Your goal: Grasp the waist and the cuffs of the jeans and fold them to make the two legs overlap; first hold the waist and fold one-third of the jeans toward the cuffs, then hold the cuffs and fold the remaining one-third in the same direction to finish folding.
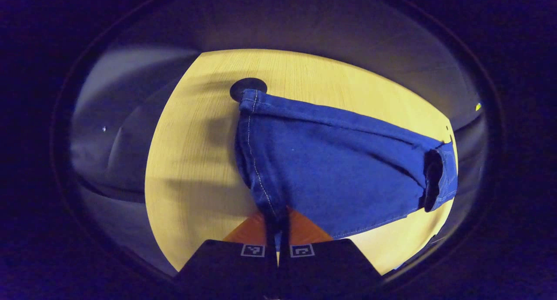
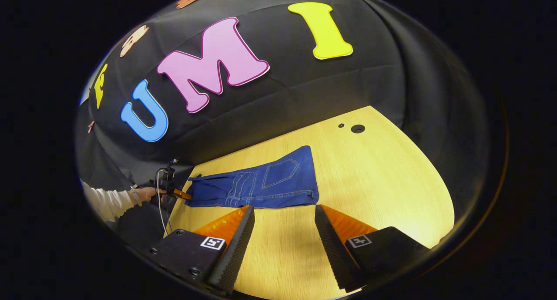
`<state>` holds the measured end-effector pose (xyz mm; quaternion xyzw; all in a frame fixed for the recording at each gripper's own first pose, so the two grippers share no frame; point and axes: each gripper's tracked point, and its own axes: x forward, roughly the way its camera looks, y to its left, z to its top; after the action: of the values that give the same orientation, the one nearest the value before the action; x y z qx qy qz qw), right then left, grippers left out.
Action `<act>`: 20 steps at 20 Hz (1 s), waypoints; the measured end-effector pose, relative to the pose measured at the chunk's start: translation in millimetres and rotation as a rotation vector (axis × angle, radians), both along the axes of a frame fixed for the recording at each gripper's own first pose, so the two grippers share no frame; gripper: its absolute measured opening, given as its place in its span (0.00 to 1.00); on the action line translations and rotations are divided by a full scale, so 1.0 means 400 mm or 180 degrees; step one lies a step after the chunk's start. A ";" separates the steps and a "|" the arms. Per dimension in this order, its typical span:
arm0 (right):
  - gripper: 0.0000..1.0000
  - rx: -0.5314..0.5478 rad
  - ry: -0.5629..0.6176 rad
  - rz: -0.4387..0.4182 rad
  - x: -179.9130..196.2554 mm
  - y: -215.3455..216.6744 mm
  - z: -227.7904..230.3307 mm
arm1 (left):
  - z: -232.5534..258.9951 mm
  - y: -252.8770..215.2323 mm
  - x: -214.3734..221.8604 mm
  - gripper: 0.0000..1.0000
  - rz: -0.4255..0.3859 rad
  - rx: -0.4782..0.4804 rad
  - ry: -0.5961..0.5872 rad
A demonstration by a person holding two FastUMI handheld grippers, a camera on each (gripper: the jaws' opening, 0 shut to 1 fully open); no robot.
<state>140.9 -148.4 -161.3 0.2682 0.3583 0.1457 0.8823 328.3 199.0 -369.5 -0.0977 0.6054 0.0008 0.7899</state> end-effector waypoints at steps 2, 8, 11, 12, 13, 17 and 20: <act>0.86 0.0032 -0.0012 -0.0023 0.009 -0.007 0.010 | 0.069 -0.037 0.023 0.06 0.0006 -0.0238 -0.0259; 0.86 0.0094 -0.0097 -0.0043 0.034 -0.023 0.040 | 0.402 -0.312 0.108 0.06 -0.0257 -0.1026 -0.1217; 0.86 0.0129 -0.0138 -0.0049 0.031 -0.038 0.053 | 0.560 -0.516 0.128 0.06 -0.0634 -0.1289 -0.1570; 0.86 0.0129 -0.0154 -0.0063 0.031 -0.047 0.056 | 0.591 -0.598 0.130 0.06 -0.0796 -0.1349 -0.1645; 0.86 0.0127 -0.0173 -0.0086 0.027 -0.063 0.059 | 0.611 -0.681 0.135 0.06 -0.0964 -0.1377 -0.1701; 0.86 0.0112 -0.0188 -0.0198 -0.004 -0.133 0.057 | 0.545 -1.006 0.116 0.06 -0.1530 -0.1474 -0.1532; 0.86 0.0051 -0.0167 -0.0341 -0.023 -0.189 0.025 | 0.348 -1.179 0.064 0.06 -0.1798 -0.1257 -0.1095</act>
<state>131.8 -224.1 -151.4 0.2901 0.3190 0.1080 0.8958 353.7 -272.4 -230.3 -0.0761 0.4556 -0.3498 0.8150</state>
